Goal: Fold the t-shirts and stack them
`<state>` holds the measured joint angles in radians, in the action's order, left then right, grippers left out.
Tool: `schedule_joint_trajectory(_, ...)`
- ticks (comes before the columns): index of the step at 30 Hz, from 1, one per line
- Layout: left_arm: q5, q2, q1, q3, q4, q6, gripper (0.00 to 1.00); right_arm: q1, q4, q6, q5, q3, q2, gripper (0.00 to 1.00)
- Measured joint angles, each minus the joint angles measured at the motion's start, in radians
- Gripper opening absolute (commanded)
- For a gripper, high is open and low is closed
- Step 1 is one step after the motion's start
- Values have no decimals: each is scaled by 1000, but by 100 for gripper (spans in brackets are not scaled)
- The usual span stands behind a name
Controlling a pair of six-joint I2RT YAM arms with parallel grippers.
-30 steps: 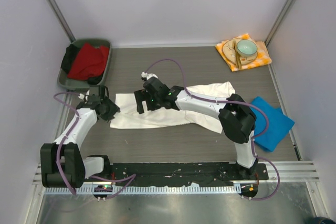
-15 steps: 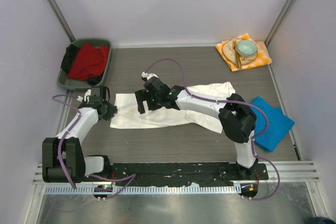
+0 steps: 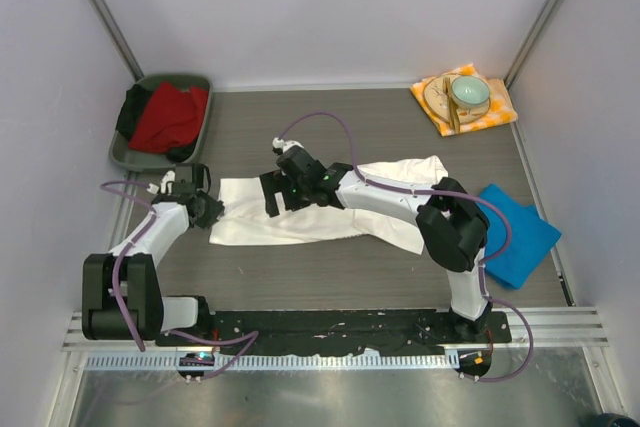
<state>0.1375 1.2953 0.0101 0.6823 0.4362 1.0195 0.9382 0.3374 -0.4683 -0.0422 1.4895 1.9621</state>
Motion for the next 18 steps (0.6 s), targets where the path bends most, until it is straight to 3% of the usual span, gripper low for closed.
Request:
schedule_joint_trajectory(4,0,7,1,0,-9,3,28,0,0,0,1,-1,0,100)
schedule_joint_trajectory(7,0,14,1,0,-23,6,9,-2,0,0,2,-1,0,100)
schedule_joint_trajectory(10,0,19,2,0,-31,17,1,-5,0,0,3,-1,0,100)
schedule_joint_trajectory(18,2,26,2,0,-44,28,0,-10,-2,0,5,-1,6,100)
